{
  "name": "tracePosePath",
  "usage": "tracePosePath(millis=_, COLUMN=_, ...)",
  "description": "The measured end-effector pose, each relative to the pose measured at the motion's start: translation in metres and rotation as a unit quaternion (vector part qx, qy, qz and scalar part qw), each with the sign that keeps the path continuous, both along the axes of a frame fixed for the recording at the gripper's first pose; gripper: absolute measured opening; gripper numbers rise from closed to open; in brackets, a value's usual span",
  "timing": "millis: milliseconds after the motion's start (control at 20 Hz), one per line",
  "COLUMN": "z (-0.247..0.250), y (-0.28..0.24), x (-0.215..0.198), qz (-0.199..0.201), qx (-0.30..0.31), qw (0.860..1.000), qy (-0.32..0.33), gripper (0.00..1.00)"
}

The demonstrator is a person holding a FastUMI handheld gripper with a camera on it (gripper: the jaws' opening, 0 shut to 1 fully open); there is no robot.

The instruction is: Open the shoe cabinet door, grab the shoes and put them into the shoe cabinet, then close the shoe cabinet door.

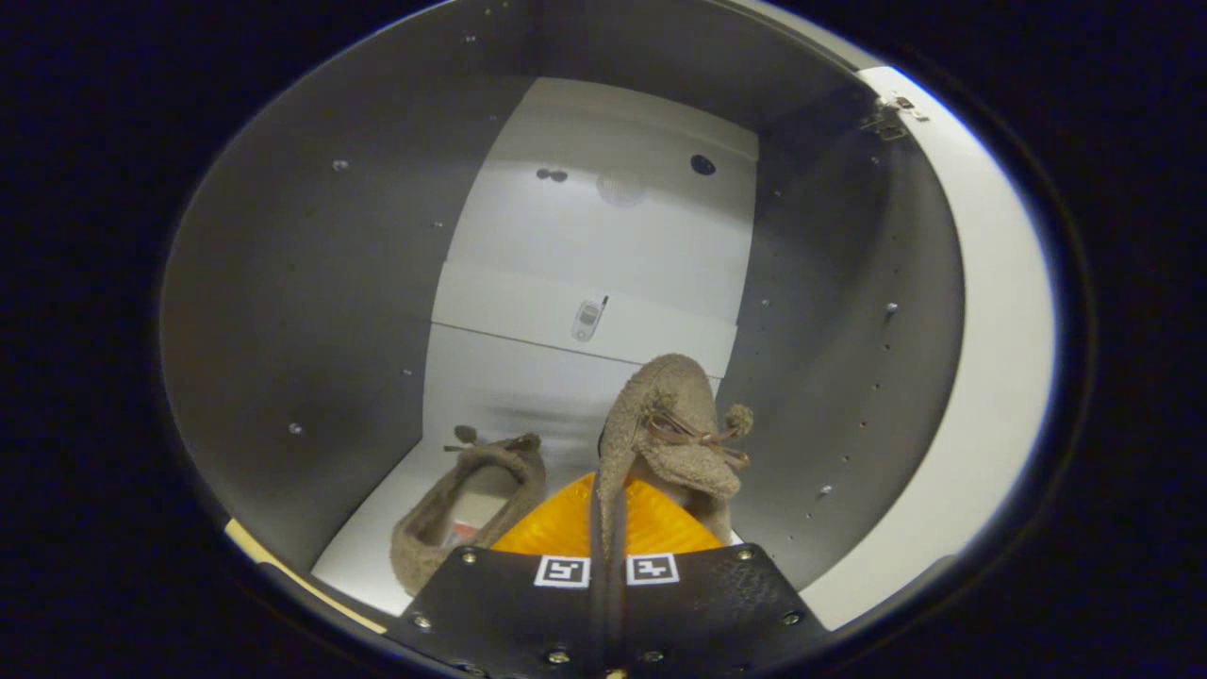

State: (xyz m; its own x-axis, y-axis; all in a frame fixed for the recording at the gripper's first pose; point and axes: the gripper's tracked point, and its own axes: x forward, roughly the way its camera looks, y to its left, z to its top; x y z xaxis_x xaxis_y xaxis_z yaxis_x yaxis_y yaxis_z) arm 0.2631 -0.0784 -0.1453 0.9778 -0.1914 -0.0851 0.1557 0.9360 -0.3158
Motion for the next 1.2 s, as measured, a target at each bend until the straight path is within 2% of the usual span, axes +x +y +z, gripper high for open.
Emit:
tracePosePath(millis=150, z=-0.018, y=-0.013, x=0.023, qz=-0.008, qx=0.016, qw=0.999, qy=0.031, gripper=0.00)
tracePosePath(millis=300, z=-0.017, y=-0.023, x=0.033, qz=-0.021, qx=0.032, qw=0.999, qy=0.028, gripper=0.01)
tracePosePath(millis=400, z=-0.015, y=-0.028, x=0.037, qz=-0.028, qx=0.044, qw=0.998, qy=0.026, gripper=0.08)
tracePosePath(millis=450, z=-0.011, y=-0.030, x=0.040, qz=-0.029, qx=0.048, qw=0.998, qy=0.019, gripper=0.16)
tracePosePath(millis=550, z=-0.001, y=-0.032, x=0.040, qz=-0.030, qx=0.048, qw=0.998, qy=0.000, gripper=0.20)
tracePosePath(millis=650, z=0.005, y=-0.032, x=0.038, qz=-0.032, qx=0.046, qw=0.998, qy=-0.008, gripper=0.17)
tracePosePath(millis=1000, z=0.003, y=-0.030, x=0.032, qz=-0.026, qx=0.047, qw=0.999, qy=0.003, gripper=0.17)
tracePosePath(millis=1200, z=0.010, y=-0.021, x=0.013, qz=-0.019, qx=0.043, qw=0.999, qy=-0.006, gripper=0.17)
